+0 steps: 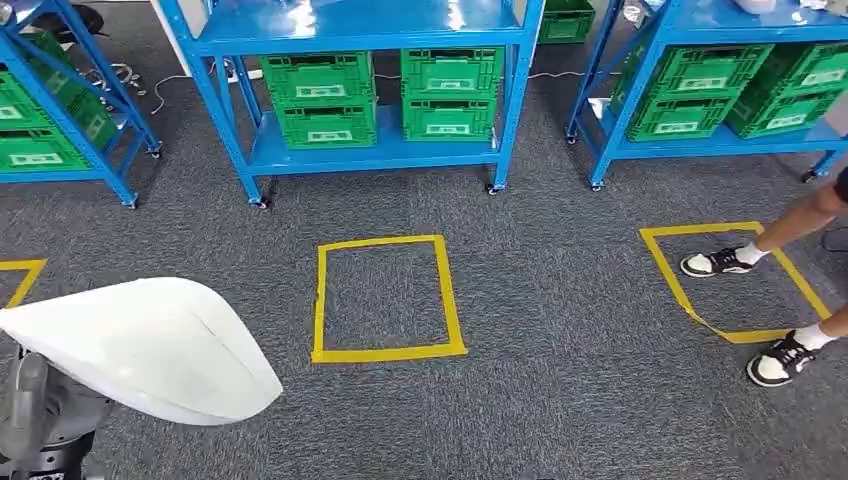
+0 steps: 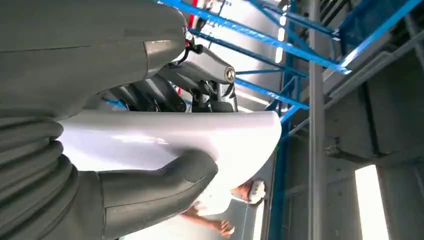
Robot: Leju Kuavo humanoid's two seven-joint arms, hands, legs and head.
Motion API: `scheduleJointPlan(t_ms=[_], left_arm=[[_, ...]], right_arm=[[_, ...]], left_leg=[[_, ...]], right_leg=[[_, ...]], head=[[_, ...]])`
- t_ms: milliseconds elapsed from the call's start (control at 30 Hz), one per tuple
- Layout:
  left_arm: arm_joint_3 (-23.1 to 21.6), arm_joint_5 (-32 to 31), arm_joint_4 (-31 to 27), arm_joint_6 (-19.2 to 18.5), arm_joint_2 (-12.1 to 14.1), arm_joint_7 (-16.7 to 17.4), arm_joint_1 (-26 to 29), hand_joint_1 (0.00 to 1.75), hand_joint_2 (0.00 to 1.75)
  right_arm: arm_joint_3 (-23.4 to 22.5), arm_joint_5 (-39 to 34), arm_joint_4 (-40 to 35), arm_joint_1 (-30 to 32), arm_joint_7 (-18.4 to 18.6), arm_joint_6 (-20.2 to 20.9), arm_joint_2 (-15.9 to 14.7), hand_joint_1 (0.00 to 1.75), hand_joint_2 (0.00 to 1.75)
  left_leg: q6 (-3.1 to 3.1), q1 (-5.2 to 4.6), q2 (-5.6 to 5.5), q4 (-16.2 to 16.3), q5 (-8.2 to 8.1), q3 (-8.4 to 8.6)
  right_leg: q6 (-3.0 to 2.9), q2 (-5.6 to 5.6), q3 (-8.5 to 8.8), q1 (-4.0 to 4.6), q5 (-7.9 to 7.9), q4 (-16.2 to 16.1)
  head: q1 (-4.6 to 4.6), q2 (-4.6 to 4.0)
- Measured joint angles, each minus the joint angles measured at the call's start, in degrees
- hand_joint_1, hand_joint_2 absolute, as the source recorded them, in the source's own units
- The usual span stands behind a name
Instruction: Take the parts from the cabinet and place them on the table.
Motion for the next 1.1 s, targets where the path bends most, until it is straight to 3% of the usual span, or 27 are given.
scheduleJointPlan(t_ms=[33, 67, 133, 167, 200, 267, 300, 333, 400, 467, 500, 533, 567, 600, 633, 667, 700, 733, 800, 833, 867, 1000, 1033, 1067, 1100], left_arm=[[0.0, 0.0, 0.0, -0.3, -0.2, -0.4, -0.2, 1.75, 1.75], [0.0, -0.3, 0.2, -0.7, -0.4, -1.0, -0.5, 1.75, 1.75], [0.2, -2.2, 0.4, -2.1, -1.1, -3.2, -0.5, 1.75, 1.75], [0.5, -3.0, 0.6, -2.3, -1.5, -4.0, -0.4, 1.75, 1.75], [0.6, -3.8, 0.6, -2.4, -1.8, -5.0, -0.2, 1.75, 1.75], [1.3, -5.0, 0.5, -2.6, -2.5, -6.6, 0.1, 1.75, 1.75], [1.8, -4.9, 0.5, -2.6, -2.8, -7.1, 0.3, 1.75, 1.75], [2.2, -4.1, 0.2, -2.6, -3.2, -7.5, 0.6, 1.75, 1.75], [3.0, -2.3, -0.2, -2.6, -3.5, -7.5, 1.2, 1.75, 1.75], [3.7, -2.0, -0.9, -2.8, -3.9, -7.4, 2.6, 1.75, 1.75], [4.1, -2.0, -1.4, -2.8, -4.0, -7.3, 3.2, 1.75, 1.75], [4.6, -2.3, -1.8, -2.9, -4.2, -7.3, 3.7, 1.75, 1.75], [4.9, -2.6, -2.2, -3.0, -4.5, -7.3, 3.7, 1.75, 1.75], [4.9, -2.6, -2.4, -3.0, -4.7, -7.2, 3.8, 1.75, 1.75], [5.1, -2.7, -2.7, -3.0, -5.3, -7.3, 4.3, 1.75, 1.75], [5.2, -3.0, -2.9, -3.1, -5.7, -7.3, 4.8, 1.75, 1.75], [5.2, -2.8, -3.1, -3.3, -5.8, -7.1, 5.2, 1.75, 1.75], [5.2, -2.1, -3.1, -3.9, -5.9, -6.8, 5.4, 1.75, 1.75], [5.2, -1.1, -3.1, -4.7, -5.9, -6.4, 5.6, 1.75, 1.75], [5.2, -1.0, -3.1, -4.8, -5.9, -6.0, 5.6, 1.75, 1.75], [5.2, -1.0, -3.0, -4.9, -5.9, -5.4, 5.5, 1.75, 1.75], [5.2, 0.2, -2.8, -4.9, -6.0, -2.5, 5.3, 1.75, 1.75], [5.2, 0.4, -2.7, -4.9, -6.1, -2.1, 5.1, 1.75, 1.75], [5.2, 0.5, -2.5, -4.9, -6.1, -1.8, 4.5, 1.75, 1.75], [5.1, 0.5, -2.2, -4.9, -6.1, -1.5, 3.9, 1.75, 1.75]], right_arm=[[0.0, -0.1, 0.0, 0.0, -0.3, -0.2, -0.2, 0.0, 0.0], [0.0, -0.2, 0.0, 0.1, -0.7, 0.0, -0.3, 0.0, 0.0], [0.1, 0.9, 0.0, 0.3, -2.0, 1.0, -0.9, 0.0, 0.0], [0.3, 1.6, 0.0, 0.3, -2.5, 1.4, -1.1, 0.0, 0.0], [0.6, 2.6, 0.0, 0.3, -2.8, 1.8, -1.4, 0.0, 0.0], [1.5, 4.1, 0.0, 0.3, -3.6, 2.3, -1.9, 0.0, 0.0], [1.9, 4.6, 0.0, 0.3, -4.1, 2.7, -2.1, 0.0, 0.0], [2.4, 5.1, 0.0, 0.3, -4.9, 3.0, -2.6, 0.0, 0.0], [3.2, 6.1, 0.0, 0.3, -5.7, 3.7, -2.8, 0.0, 0.0], [4.2, 7.1, 0.0, 0.2, -5.8, 3.8, -3.1, 0.0, 0.0], [4.6, 7.4, 0.0, 0.2, -5.6, 3.8, -3.2, 0.0, 0.0], [5.0, 7.8, 0.0, 0.1, -5.2, 3.8, -3.3, 0.0, 0.0], [5.4, 8.2, 0.0, 0.3, -4.7, 3.8, -3.6, 0.0, 0.0], [5.6, 8.4, 0.0, 0.4, -4.4, 3.8, -3.7, 0.0, 0.0], [5.9, 8.6, 0.0, 0.6, -4.0, 3.8, -3.9, 0.0, 0.0], [6.1, 8.9, 0.0, 0.6, -3.9, 3.8, -4.2, 0.0, 0.0], [6.3, 8.9, 0.0, 0.6, -3.5, 3.8, -4.5, 0.0, 0.0], [6.5, 8.9, 0.0, 0.5, -3.0, 3.6, -4.6, 0.0, 0.0], [6.5, 8.7, 0.0, 0.3, -2.2, 3.3, -4.6, 0.0, 0.0], [6.5, 8.5, 0.0, 0.3, -2.0, 3.1, -4.7, 0.0, 0.0], [6.5, 8.2, 0.0, 0.3, -2.1, 2.8, -5.0, 0.0, 0.0], [6.5, 7.9, 0.0, 0.0, -2.1, 2.7, -5.2, 0.0, 0.0], [6.5, 7.8, 0.0, 0.0, -2.1, 2.8, -5.2, 0.0, 0.0], [6.5, 7.5, 0.0, 0.1, -2.3, 2.8, -5.1, 0.0, 0.0], [6.5, 7.3, 0.0, 0.2, -2.4, 2.8, -5.1, 0.0, 0.0]], left_leg=[[0.28, 0.05, -0.5, -0.1, 0.2, -0.23], [0.66, 0.07, -1.07, 0.0, 0.47, -0.58], [0.84, -0.01, -2.5, 0.1, 0.93, -1.36], [0.84, -0.02, -3.25, 0.2, 1.15, -1.74], [0.75, -0.02, -4.11, 0.3, 1.35, -2.06], [0.45, -0.01, -5.64, 0.5, 1.68, -2.4], [0.26, -0.01, -6.4, 0.6, 1.86, -2.47], [-0.01, 0.07, -6.92, 0.6, 2.09, -2.65], [-0.71, -0.13, -7.94, 0.5, 2.47, -3.01], [-1.59, 0.0, -9.19, -0.1, 3.06, -3.08], [-1.7, -0.08, -8.93, 0.2, 3.11, -3.65], [-1.77, -0.26, -5.48, 1.4, 1.9, -4.22], [-1.99, -0.26, -3.38, 4.6, -0.48, -5.63], [-2.2, -0.22, -2.64, 7.8, -2.37, -7.01], [-2.55, -0.07, -2.19, 13.8, -5.21, -9.53], [-2.76, 0.07, -2.08, 17.0, -6.29, -10.78], [-2.93, 0.17, -1.94, 17.7, -6.07, -10.77], [-2.97, 0.25, -1.74, 15.7, -4.76, -9.37], [-2.83, 0.28, -0.21, 5.8, -0.55, -3.24], [-2.51, 0.03, 3.27, 1.0, 0.02, -0.56], [-1.75, -0.38, 3.83, 0.5, -0.28, -0.03], [-0.33, -0.34, 0.6, 0.2, 0.21, -0.71], [-0.07, -0.02, 0.01, 0.0, 0.42, -0.68], [0.25, 0.09, -0.63, 0.0, 0.6, -0.88], [0.48, 0.1, -1.32, 0.0, 0.73, -1.06]], right_leg=[[0.42, 3.13, -0.58, -0.14, -1.31, 1.6], [0.59, 5.13, -2.46, -0.25, -3.86, 5.5], [0.77, 5.97, -6.95, -0.32, -8.08, 14.9], [0.74, 6.0, -8.22, -0.31, -8.49, 17.4], [0.62, 6.1, -8.08, -0.31, -7.48, 17.1], [0.12, 6.7, -4.29, -0.32, -3.07, 9.6], [-0.27, 7.96, -1.24, -0.31, -0.64, 3.9], [-0.64, 11.25, 0.59, -0.39, -0.65, -0.3], [-0.45, 9.8, 0.53, -0.01, -0.31, -0.5], [-1.02, 8.72, 0.63, 0.27, 0.0, -0.6], [-1.6, 7.79, 0.64, -0.4, 0.65, -1.3], [-2.04, 7.15, 0.7, -0.38, 0.85, -1.5], [-2.37, 6.37, 0.61, -0.36, 0.89, -1.6], [-2.36, 5.7, 0.5, -0.34, 0.89, -1.5], [-2.37, 4.57, 0.3, -0.31, 0.89, -1.4], [-2.37, 3.72, 0.11, -0.31, 0.89, -1.3], [-2.35, 2.93, -0.04, -0.31, 0.88, -1.2], [-2.27, 2.16, -0.06, -0.32, 0.83, -1.2], [-1.89, 0.58, 0.15, -0.36, 0.58, -1.0], [-1.53, -0.03, 0.37, -0.14, 0.33, -0.8], [-1.07, -0.68, 0.31, 0.25, -0.06, -0.5], [0.03, -2.87, 0.84, 0.11, -0.3, -0.7], [0.66, 1.07, 0.65, -0.26, -1.11, 0.4], [0.86, 4.24, -0.64, -0.39, -3.05, 3.1], [0.97, 5.57, -2.64, -0.54, -5.37, 7.3]], head=[[0.02, 0.0], [0.07, 0.0], [0.04, 0.0], [0.04, 0.0], [0.07, 0.0], [0.07, 0.0], [0.07, 0.0], [0.04, 0.0], [0.02, 0.0], [0.04, 0.0], [0.07, 0.0], [-0.07, 0.0], [-0.33, 0.0], [-0.37, 0.0], [-0.39, 0.0], [-0.39, 0.0], [-0.39, 0.0], [-0.39, 0.0], [-0.39, 0.0], [-0.39, 0.0], [-0.35, 0.0], [-0.22, 0.0], [-0.17, 0.0], [-0.13, 0.0], [-0.09, 0.0]])
